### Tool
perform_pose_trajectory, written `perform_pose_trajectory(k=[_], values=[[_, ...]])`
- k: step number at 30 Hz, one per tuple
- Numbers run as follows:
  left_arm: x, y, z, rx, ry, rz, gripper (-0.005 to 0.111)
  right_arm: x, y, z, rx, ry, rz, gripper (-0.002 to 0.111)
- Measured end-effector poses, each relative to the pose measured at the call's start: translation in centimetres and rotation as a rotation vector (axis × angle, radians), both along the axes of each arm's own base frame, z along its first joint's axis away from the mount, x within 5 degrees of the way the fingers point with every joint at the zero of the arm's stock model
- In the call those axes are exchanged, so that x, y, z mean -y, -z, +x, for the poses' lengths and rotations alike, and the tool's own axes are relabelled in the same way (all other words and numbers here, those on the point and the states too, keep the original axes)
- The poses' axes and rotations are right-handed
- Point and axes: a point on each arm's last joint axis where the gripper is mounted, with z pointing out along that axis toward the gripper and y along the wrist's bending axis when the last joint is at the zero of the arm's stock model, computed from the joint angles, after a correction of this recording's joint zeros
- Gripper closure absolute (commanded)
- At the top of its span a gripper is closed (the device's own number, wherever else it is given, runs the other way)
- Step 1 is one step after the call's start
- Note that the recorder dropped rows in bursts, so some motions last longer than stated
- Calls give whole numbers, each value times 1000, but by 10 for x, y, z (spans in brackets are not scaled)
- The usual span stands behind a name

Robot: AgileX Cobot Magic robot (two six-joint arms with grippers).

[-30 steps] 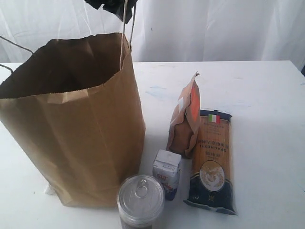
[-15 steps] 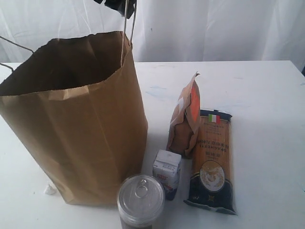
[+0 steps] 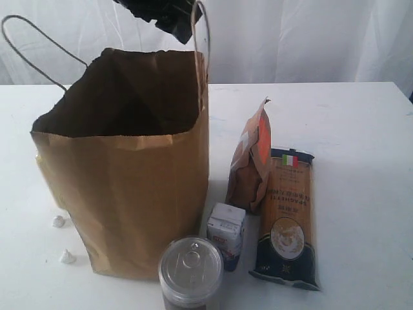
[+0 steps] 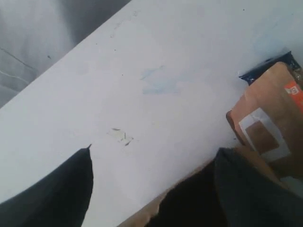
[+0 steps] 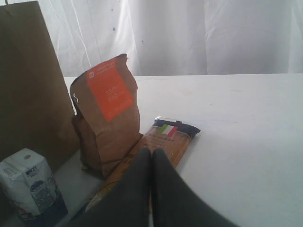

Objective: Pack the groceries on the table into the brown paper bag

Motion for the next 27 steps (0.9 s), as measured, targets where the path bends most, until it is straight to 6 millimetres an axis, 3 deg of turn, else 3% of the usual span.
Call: perform_pose_trajectory(k=[6, 10, 27], values=[[6, 6, -8, -74, 27, 21, 32, 0, 0, 0, 0, 0, 0, 108], [3, 9, -11, -130, 4, 40, 13, 0, 0, 0, 0, 0, 0, 108], [13, 26, -5, -204, -7, 13, 13, 0, 0, 0, -2, 1, 11, 108]])
